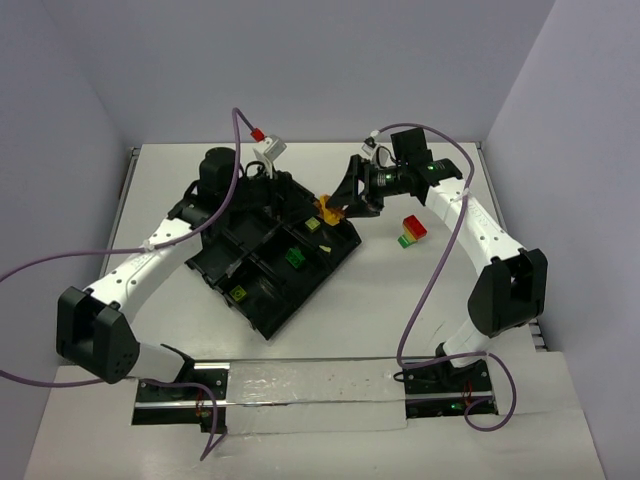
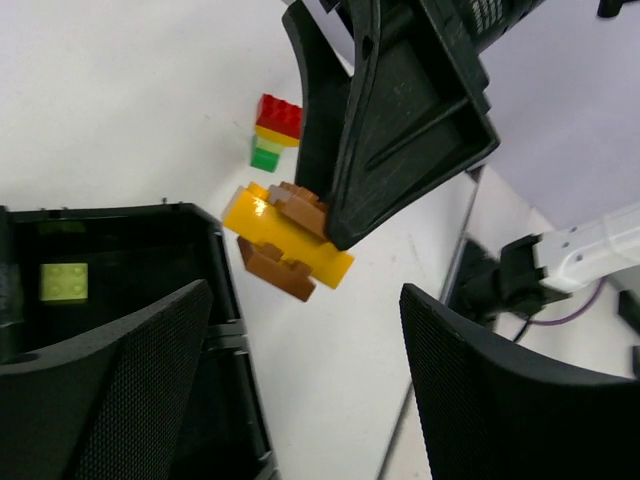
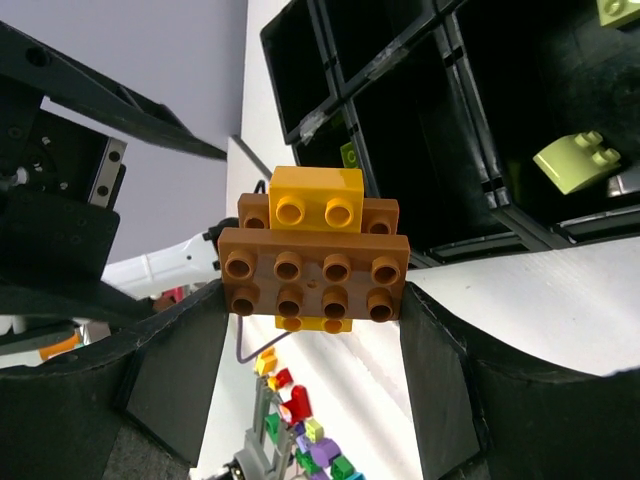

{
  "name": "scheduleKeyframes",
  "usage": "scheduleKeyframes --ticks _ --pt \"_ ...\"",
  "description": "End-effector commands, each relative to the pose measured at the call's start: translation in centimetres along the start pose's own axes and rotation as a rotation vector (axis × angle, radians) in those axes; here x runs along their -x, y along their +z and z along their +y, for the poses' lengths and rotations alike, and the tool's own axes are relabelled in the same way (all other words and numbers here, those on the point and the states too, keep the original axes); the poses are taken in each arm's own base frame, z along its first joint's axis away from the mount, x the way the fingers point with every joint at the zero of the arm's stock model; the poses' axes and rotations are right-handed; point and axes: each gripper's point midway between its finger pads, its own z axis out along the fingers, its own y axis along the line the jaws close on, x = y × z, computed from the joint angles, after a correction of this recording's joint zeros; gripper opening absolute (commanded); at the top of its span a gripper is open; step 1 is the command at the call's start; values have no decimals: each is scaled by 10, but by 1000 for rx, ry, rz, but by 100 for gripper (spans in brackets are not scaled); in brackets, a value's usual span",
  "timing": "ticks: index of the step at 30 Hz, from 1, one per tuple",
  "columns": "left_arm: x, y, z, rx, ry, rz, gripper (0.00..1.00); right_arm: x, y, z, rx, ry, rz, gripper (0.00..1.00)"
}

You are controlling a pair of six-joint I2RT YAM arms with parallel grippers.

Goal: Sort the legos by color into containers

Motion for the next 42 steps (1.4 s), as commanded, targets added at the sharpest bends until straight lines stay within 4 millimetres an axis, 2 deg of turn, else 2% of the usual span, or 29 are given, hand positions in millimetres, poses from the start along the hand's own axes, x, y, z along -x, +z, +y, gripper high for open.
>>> scheduleKeyframes --ticks 1,3,7,11,14,21,27,37,42 --pt "29 10 -30 -137 -194 -44 81 17 -16 12 -35 -62 -108 40" --pt "28 16 -28 -140 -334 -28 79 20 -19 10 -62 -74 -127 40" --pt "30 22 -37 -244 -556 -13 74 25 -25 4 -127 -99 -167 39" --pt "28 25 -38 -273 -666 -5 68 27 -29 -3 -175 -114 -184 39" --pt "23 31 -26 -214 -692 11 65 26 -30 -3 -182 -118 -187 39" --pt "12 36 -1 -97 -714 19 62 27 -32 -1 -185 -133 -188 39" --pt "8 35 19 23 -651 -3 63 27 -34 5 -167 -141 -183 39" --pt "14 41 22 11 -542 -1 65 22 -33 10 -144 -140 -157 39" --pt "8 47 21 0 -522 36 63 22 -34 13 -142 -144 -159 39"
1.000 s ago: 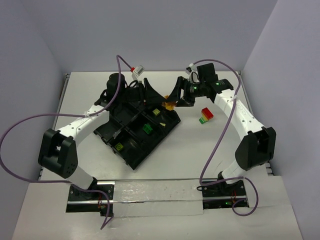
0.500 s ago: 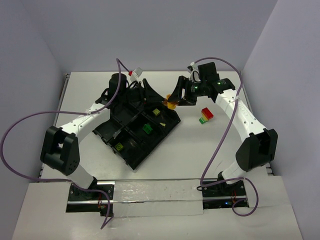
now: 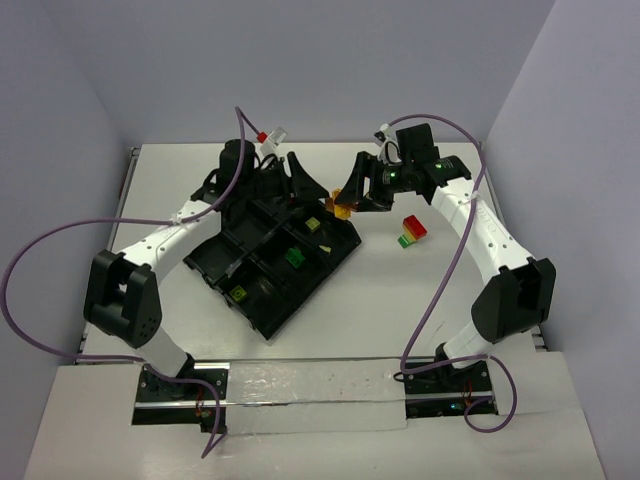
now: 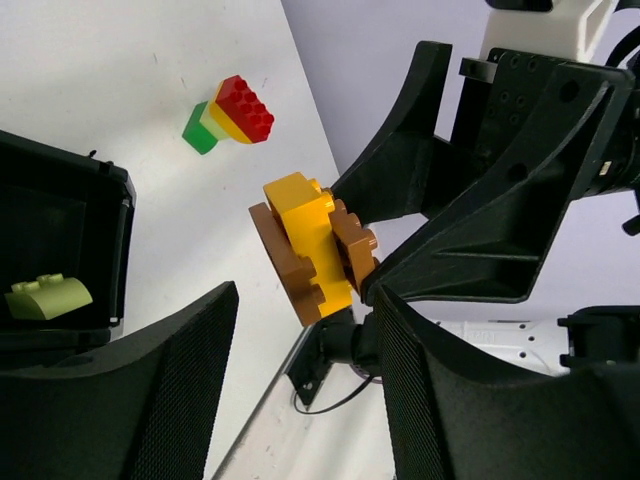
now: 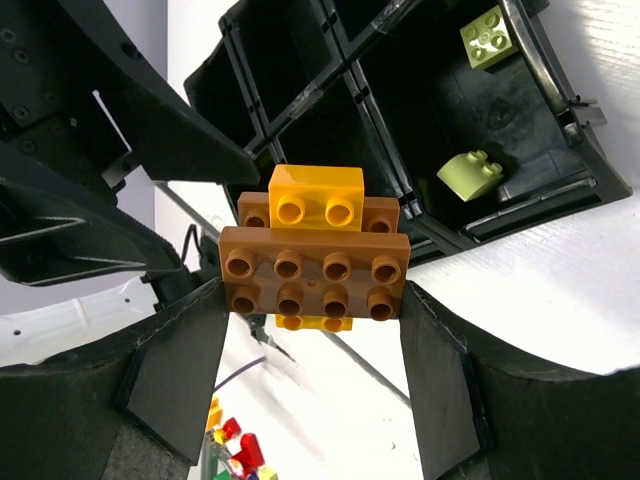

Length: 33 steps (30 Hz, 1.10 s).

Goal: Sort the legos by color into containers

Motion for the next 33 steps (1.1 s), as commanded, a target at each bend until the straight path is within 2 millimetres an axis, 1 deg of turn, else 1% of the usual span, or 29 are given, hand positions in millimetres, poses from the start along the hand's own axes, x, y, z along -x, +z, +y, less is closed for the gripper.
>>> scheduleKeyframes --ticks 1,5,9,18,23,29,32,33 --pt "2 5 -6 -13 59 26 62 11 -21 27 50 -69 -52 39" --pt "-3 8 -1 6 56 44 59 10 -20 27 51 -71 -48 39" --pt "-4 10 1 24 69 44 57 11 -21 28 51 -71 -49 39" --pt "-4 12 -9 7 77 49 58 9 -17 25 35 -71 -42 39" --pt "-7 15 -11 -3 70 61 57 8 -17 28 41 -80 -41 39" --pt "-9 18 -12 -12 62 71 50 9 -18 32 49 -85 -47 39" --pt "-9 19 -16 -31 59 72 45 9 -17 31 50 -84 -44 39" --pt "-10 19 -18 -37 56 72 42 8 -16 31 49 -83 -42 39"
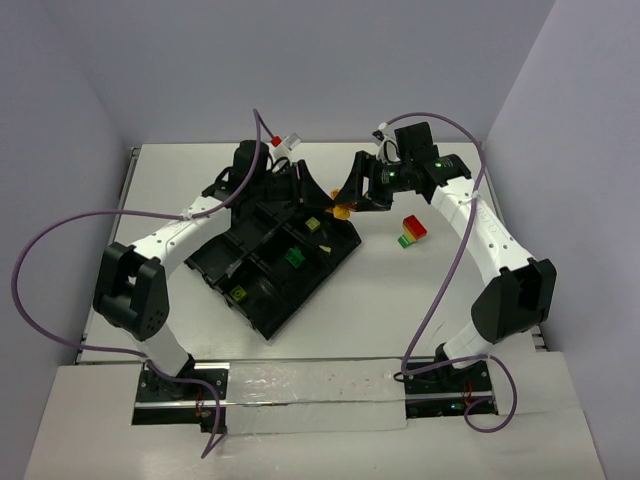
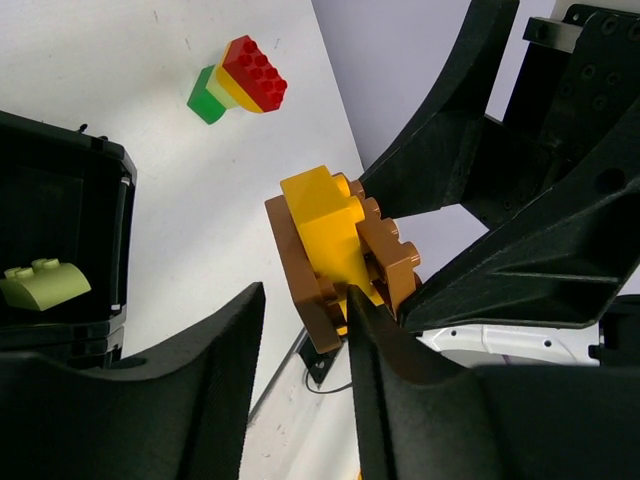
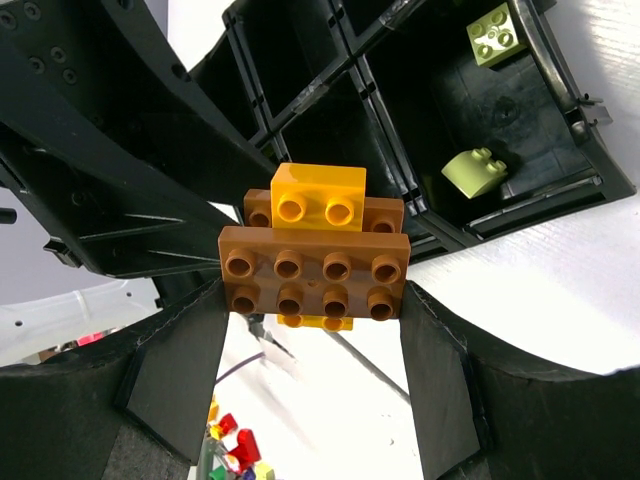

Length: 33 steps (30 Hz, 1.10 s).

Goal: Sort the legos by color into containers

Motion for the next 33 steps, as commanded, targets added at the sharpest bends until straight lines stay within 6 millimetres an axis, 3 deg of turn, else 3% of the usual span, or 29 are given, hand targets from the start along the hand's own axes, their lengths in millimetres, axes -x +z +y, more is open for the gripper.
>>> scheduleKeyframes --ticks 1,3,5,6,11,17,21,26,30,33 --pt "10 0 -25 -72 40 -17 36 11 -14 23 46 -63 -49 39" --pt "10 0 -29 -91 35 -12 28 10 -13 23 43 -63 -47 39" --pt "9 0 -32 -105 31 -2 3 10 -13 22 39 -61 -47 39" --pt "9 0 -32 -110 29 4 0 10 -12 21 37 -59 -47 39" --pt "7 -4 -33 -111 27 21 0 15 -18 20 8 -65 -82 39" --pt "13 -22 -9 10 12 5 0 24 -30 18 -35 -74 -128 39" --pt "38 -52 4 81 24 -78 0 36 -46 20 -85 -101 -174 38" --pt "74 -97 18 203 26 -189 0 36 -45 17 -102 -108 -173 38" --pt "100 -138 27 297 30 -298 0 35 -26 15 -134 -124 -153 38" --pt "123 -177 35 369 10 -408 0 32 3 23 -161 -166 -114 38"
